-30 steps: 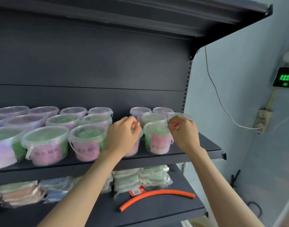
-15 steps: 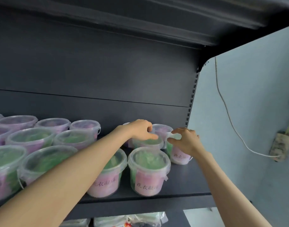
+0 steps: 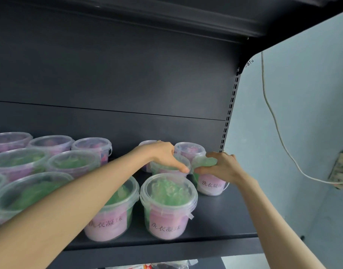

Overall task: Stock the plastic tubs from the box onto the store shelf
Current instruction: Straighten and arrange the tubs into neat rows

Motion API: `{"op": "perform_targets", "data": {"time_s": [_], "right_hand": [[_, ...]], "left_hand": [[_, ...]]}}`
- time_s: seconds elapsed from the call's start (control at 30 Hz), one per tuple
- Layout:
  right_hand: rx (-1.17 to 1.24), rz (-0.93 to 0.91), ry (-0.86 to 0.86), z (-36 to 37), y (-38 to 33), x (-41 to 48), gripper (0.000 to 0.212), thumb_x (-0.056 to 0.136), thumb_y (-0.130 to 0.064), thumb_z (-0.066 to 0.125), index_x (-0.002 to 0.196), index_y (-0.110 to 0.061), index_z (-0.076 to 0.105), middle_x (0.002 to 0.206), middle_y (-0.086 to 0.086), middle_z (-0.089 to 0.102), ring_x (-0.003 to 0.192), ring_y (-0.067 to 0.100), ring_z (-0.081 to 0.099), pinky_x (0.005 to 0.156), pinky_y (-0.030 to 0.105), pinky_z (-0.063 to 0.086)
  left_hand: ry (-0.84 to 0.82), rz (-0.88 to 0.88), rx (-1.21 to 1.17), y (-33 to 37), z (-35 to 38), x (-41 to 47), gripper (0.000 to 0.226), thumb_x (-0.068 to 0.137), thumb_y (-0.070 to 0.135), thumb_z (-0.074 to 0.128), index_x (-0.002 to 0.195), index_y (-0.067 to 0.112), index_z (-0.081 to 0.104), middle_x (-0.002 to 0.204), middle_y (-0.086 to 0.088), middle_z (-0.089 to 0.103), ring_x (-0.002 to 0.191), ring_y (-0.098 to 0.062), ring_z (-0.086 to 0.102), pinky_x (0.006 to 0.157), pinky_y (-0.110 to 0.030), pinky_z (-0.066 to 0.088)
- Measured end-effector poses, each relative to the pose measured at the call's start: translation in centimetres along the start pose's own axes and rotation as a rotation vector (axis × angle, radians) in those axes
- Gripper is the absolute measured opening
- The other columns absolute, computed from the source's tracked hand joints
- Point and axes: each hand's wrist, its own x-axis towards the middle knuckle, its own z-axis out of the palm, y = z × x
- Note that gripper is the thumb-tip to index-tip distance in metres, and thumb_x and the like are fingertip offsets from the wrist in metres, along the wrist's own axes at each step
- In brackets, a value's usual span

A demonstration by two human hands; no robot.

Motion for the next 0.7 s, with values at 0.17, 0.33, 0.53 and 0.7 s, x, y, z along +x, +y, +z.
{"op": "perform_targets", "data": {"time_s": [0.17,0.33,0.53,0.7], "right_hand": [[0.067,-0.007,0.048,-0.1,-1.1,-0.7,0.079,0.030,-0.084,0.052,0.092,-0.036,0.057,0.097,-0.006,0.055,0.106,0.026,0.037,0.084,0.037,0.042],[0.145,-0.053,-0.004,0.3,-3.9,-0.7,0.068,0.034,-0.085,0.054,0.092,-0.049,0.059,0.110,0.000,0.051,0.114,0.026,0.034,0.090,0.036,0.036],[0.081,-0.125,-0.105,1.9,-8.9,0.8,0.069,0.042,-0.086,0.052,0.094,-0.041,0.057,0.114,0.001,0.050,0.121,0.026,0.034,0.106,0.041,0.029],[0.060,-0.101,-0.177,3.0,-11.4,1.4,0.086,0.047,-0.074,0.064,0.121,-0.033,0.051,0.113,0.001,0.036,0.110,0.021,0.026,0.085,0.035,0.030]], "left_hand": [[0.097,-0.027,-0.057,-0.9,-0.1,-0.3,0.067,0.042,0.082,0.060,0.058,0.019,0.041,0.057,0.005,0.043,0.051,-0.017,0.042,0.049,-0.025,0.032],[0.138,-0.052,-0.059,-4.8,-2.8,-2.0,0.077,0.038,0.087,0.052,0.075,0.020,0.052,0.073,0.004,0.051,0.067,-0.017,0.047,0.059,-0.028,0.035],[0.082,-0.132,-0.027,-9.9,-3.5,-4.7,0.079,0.036,0.086,0.057,0.083,0.022,0.052,0.080,0.003,0.053,0.069,-0.018,0.045,0.061,-0.029,0.035],[0.011,-0.147,-0.026,-10.9,-3.0,-5.1,0.079,0.041,0.083,0.061,0.088,0.020,0.053,0.085,0.002,0.051,0.073,-0.019,0.045,0.064,-0.029,0.036]]}}
